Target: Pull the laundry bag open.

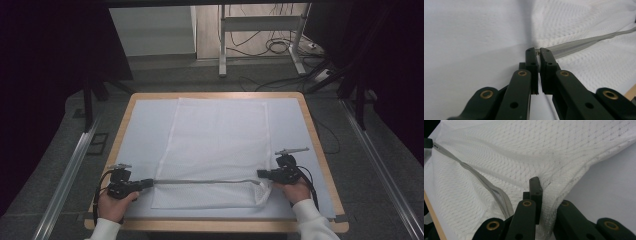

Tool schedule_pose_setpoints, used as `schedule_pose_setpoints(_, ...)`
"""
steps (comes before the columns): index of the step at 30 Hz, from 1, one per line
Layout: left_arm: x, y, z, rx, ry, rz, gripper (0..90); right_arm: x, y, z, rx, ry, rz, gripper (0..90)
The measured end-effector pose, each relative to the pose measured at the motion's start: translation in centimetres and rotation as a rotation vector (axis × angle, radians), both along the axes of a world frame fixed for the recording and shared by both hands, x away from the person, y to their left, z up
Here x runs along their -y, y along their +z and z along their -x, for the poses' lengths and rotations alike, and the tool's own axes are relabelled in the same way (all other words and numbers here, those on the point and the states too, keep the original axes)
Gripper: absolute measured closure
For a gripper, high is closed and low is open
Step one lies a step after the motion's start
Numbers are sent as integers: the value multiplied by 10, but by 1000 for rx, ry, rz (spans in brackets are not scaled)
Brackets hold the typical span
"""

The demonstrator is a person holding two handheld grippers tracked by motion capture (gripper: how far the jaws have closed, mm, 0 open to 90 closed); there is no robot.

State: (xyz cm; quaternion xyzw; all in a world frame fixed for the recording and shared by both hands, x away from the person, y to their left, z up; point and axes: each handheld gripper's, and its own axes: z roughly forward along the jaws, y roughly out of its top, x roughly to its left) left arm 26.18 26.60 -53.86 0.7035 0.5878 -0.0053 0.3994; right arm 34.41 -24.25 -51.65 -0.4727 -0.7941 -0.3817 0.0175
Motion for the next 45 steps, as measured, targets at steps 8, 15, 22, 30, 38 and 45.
schedule_pose_setpoints(8, 1, -1, -3, -6, -5, -6, 863, 0, -2, -1, -5, 3, 4, 887)
schedule_pose_setpoints(15, 7, 1, -1, 20, -12, -27, 860, 1, 0, 2, 20, 2, -4, 883)
schedule_pose_setpoints(22, 15, 17, 8, 161, 40, -89, 615, 5, 4, 6, 67, -38, 30, 610)
schedule_pose_setpoints(30, 22, 27, 6, 229, 4, -124, 344, 29, 22, 17, 173, -111, 16, 348)
schedule_pose_setpoints(38, -5, 23, -11, 237, 67, -186, 295, 75, 23, 33, 264, -174, 38, 304)
schedule_pose_setpoints(45, -8, 23, -12, 250, 67, -182, 289, 86, 17, 31, 249, -194, 46, 294)
